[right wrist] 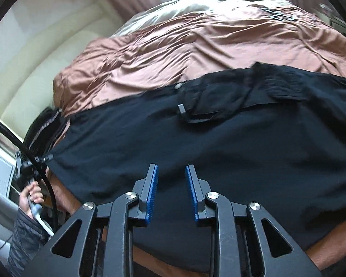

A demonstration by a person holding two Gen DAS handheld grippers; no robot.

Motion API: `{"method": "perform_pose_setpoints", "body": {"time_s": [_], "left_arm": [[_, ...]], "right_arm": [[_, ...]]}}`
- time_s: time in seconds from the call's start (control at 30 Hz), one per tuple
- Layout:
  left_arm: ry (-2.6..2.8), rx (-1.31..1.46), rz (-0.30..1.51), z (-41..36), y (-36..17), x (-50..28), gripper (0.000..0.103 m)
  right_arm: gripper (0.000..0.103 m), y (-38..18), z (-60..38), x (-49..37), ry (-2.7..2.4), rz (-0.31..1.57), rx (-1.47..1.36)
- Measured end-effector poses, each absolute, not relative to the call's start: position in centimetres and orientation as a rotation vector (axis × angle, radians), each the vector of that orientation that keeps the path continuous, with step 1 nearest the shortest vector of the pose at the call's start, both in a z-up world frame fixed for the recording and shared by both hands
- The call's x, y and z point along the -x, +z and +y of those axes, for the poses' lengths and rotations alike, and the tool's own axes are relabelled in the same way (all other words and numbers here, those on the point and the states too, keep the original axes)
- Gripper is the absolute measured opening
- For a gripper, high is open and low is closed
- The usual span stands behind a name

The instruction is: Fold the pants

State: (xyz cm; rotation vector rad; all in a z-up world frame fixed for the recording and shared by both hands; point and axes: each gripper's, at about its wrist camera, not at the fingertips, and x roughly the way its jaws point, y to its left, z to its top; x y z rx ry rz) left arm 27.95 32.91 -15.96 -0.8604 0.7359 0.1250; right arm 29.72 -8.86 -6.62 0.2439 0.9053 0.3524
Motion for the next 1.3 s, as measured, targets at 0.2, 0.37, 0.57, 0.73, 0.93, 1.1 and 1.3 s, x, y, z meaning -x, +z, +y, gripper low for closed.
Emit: {"method": "perform_pose_setpoints", "body": {"time_s": [0.2,0.37,0.57,0.73,0.93,1.1,1.3], "left_arm": [[0.107,0.868,0.731,33.0,-15.3,-28.0,0.005],[0.105,0.867,0.726,33.0,-14.9,-28.2,0.005],[0.117,0.866,0.737,33.2,-14.9,-28.6,0.005],[0.130,0.877,0.754,33.3,-15.2,-28.9,0.005],[0.135,0.882,0.757,33.4,-15.3,-28.8,0.005],[0.144,0.884,0.760,33.2,-15.4,-28.6,0.005],[0.149,0.901,0.774,33.2,-15.9,-28.7,0.005]], "right_arm": [[0.014,-8.3,-5.5,-31.3,0.389,0.968,-0.198],[0.010,-9.9,-2.9,-31.8,0.425,1.031,-0.138],[0.010,-11.8,-2.6,-31.9,0.420,1.122,-0.136],[0.010,-11.5,-1.9,-31.9,0.474,1.187,-0.129],[0.010,-9.4,-3.2,-34.3,0.425,1.125,-0.151],[0.010,-9.4,-3.7,-37.4,0.345,1.103,-0.140],[0.010,-11.3,-3.1,-40.6,0.284,1.113,-0.137]]}}
